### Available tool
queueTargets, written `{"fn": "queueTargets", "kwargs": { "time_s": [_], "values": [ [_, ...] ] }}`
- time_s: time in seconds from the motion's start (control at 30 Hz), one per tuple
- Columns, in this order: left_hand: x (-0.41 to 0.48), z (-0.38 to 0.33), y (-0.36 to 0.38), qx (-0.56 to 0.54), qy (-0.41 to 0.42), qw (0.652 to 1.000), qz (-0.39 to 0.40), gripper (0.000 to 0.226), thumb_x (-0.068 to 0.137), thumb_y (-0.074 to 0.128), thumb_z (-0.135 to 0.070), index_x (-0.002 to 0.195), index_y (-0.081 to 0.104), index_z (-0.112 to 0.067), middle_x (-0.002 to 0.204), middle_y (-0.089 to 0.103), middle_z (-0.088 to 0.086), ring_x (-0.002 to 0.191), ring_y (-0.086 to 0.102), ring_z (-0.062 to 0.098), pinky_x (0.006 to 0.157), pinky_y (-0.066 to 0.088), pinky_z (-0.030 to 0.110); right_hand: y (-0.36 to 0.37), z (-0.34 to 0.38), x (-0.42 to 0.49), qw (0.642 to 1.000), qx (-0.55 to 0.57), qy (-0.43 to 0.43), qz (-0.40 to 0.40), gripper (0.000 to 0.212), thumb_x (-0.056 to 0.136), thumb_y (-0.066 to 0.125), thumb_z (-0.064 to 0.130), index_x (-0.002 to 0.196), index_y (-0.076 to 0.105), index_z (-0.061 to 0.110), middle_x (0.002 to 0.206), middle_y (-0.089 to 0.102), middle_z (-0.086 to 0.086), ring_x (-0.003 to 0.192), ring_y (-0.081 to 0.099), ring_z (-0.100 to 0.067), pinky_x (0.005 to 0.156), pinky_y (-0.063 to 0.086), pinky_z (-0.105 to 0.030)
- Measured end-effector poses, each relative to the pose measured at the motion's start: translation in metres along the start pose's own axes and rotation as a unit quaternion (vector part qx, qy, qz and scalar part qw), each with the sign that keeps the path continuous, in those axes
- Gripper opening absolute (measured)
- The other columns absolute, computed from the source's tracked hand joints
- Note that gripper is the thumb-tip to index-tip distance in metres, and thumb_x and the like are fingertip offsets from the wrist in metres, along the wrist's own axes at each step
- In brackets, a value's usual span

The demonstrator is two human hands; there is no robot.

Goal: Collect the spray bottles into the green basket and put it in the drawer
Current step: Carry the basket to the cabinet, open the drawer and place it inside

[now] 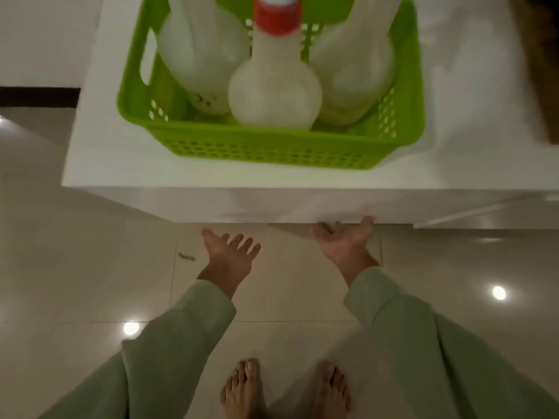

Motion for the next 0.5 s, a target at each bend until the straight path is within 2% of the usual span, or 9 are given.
{"fn": "queueTargets", "kwargs": {
  "time_s": [0.07, 0.13, 0.2, 0.3, 0.4, 0.5],
  "values": [
    [0.024, -0.001, 0.005, -0.038, 0.006, 0.999, 0.013, 0.078, 0.096, 0.022, -0.067, 0.159, 0.017, -0.021, 0.164, 0.028, 0.013, 0.149, 0.031, 0.037, 0.121, 0.024, 0.056, -0.002, -0.003, 0.022, 0.999, 0.042, 0.001, 0.014, 0.097, 0.087, 0.029, 0.083, 0.152, 0.034, 0.012, 0.153, 0.043, -0.019, 0.139, 0.045, -0.037, 0.120, 0.030, -0.056],
    [0.035, -0.002, 0.011, -0.061, 0.007, 0.998, 0.033, 0.081, 0.093, 0.022, -0.073, 0.154, 0.028, -0.020, 0.154, 0.041, 0.015, 0.139, 0.043, 0.039, 0.118, 0.027, 0.059, -0.008, -0.006, 0.031, 0.998, 0.042, 0.003, 0.039, 0.103, 0.084, 0.025, 0.086, 0.154, 0.032, 0.011, 0.155, 0.041, -0.017, 0.143, 0.041, -0.036, 0.122, 0.022, -0.058],
    [0.041, -0.004, 0.016, -0.082, 0.010, 0.995, 0.049, 0.081, 0.090, 0.026, -0.076, 0.145, 0.039, -0.017, 0.144, 0.049, 0.017, 0.127, 0.051, 0.041, 0.114, 0.033, 0.061, -0.014, -0.008, 0.037, 0.997, 0.047, 0.009, 0.062, 0.104, 0.084, 0.027, 0.087, 0.154, 0.032, 0.009, 0.155, 0.040, -0.016, 0.144, 0.039, -0.037, 0.121, 0.024, -0.059],
    [0.042, -0.006, 0.011, -0.083, 0.007, 0.996, 0.044, 0.081, 0.090, 0.031, -0.076, 0.145, 0.039, -0.016, 0.144, 0.047, 0.020, 0.128, 0.051, 0.043, 0.111, 0.036, 0.063, -0.020, -0.010, 0.036, 0.995, 0.064, 0.006, 0.074, 0.102, 0.087, 0.034, 0.083, 0.154, 0.030, 0.007, 0.156, 0.039, -0.018, 0.144, 0.040, -0.038, 0.118, 0.031, -0.061],
    [0.040, -0.007, -0.001, -0.074, 0.008, 0.996, 0.051, 0.083, 0.090, 0.032, -0.074, 0.148, 0.036, -0.015, 0.144, 0.046, 0.022, 0.123, 0.053, 0.046, 0.108, 0.040, 0.064, -0.025, -0.013, 0.033, 0.995, 0.070, 0.006, 0.076, 0.102, 0.088, 0.038, 0.081, 0.157, 0.022, 0.008, 0.157, 0.035, -0.020, 0.145, 0.037, -0.041, 0.117, 0.030, -0.063],
    [0.035, -0.004, -0.020, -0.081, -0.009, 0.994, 0.069, 0.084, 0.090, 0.034, -0.074, 0.149, 0.033, -0.014, 0.144, 0.045, 0.024, 0.121, 0.053, 0.048, 0.108, 0.040, 0.065, -0.040, -0.022, 0.023, 0.993, 0.086, 0.010, 0.079, 0.097, 0.088, 0.044, 0.078, 0.155, 0.028, 0.010, 0.150, 0.043, -0.023, 0.138, 0.045, -0.044, 0.116, 0.033, -0.064]
  ]
}}
Point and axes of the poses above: each hand's wrist, its own x-axis towards the middle knuckle, its own y-axis out of the palm, z = x × y, the point moved 1 cm from there along x, towards the middle knuckle
